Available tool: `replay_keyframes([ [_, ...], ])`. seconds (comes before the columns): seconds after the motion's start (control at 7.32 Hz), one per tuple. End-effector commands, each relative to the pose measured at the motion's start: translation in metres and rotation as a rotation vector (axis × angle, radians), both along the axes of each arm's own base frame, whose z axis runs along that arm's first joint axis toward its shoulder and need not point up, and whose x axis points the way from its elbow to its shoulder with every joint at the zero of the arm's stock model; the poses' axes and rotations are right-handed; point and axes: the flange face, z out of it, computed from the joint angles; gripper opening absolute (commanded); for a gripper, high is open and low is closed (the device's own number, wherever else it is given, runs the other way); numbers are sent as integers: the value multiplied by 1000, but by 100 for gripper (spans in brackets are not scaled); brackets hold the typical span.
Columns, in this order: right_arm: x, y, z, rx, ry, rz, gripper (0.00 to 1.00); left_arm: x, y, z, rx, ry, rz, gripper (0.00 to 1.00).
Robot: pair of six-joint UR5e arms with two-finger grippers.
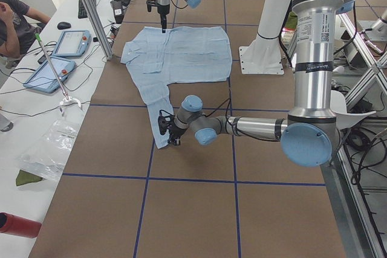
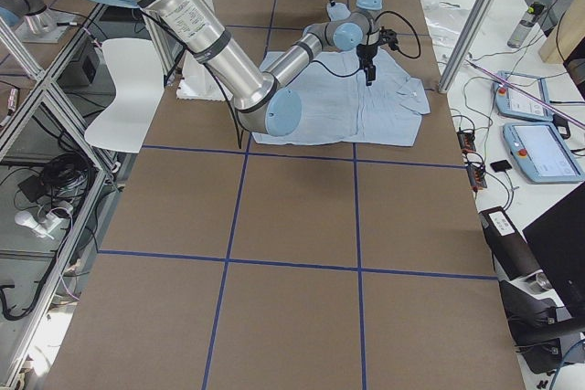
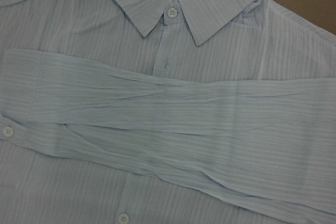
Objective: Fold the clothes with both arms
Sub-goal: 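Lift the other sleeve with the left gripper while the right gripper withdraws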
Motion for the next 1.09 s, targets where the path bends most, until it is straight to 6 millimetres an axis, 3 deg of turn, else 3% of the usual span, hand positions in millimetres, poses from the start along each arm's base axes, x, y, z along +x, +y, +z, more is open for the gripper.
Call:
replay_keyframes([
  [0.0, 18, 0, 17, -20, 1, 6, 100, -4, -1, -42, 24, 29, 0, 0],
  [0.27, 72, 1, 57, -50, -22, -2, 100, -9, -6, -107, 21, 38, -7, 0],
  [0.41, 90, -5, 72, -64, -20, 0, 100, -5, -28, -150, 26, 45, -29, 0],
  [0.68, 129, -1, 111, -54, 4, -6, 100, 30, -90, -279, 2, 36, -54, 0],
  [0.96, 172, -6, 132, -36, 85, -63, 100, 54, -110, -376, -36, 149, -63, 0],
])
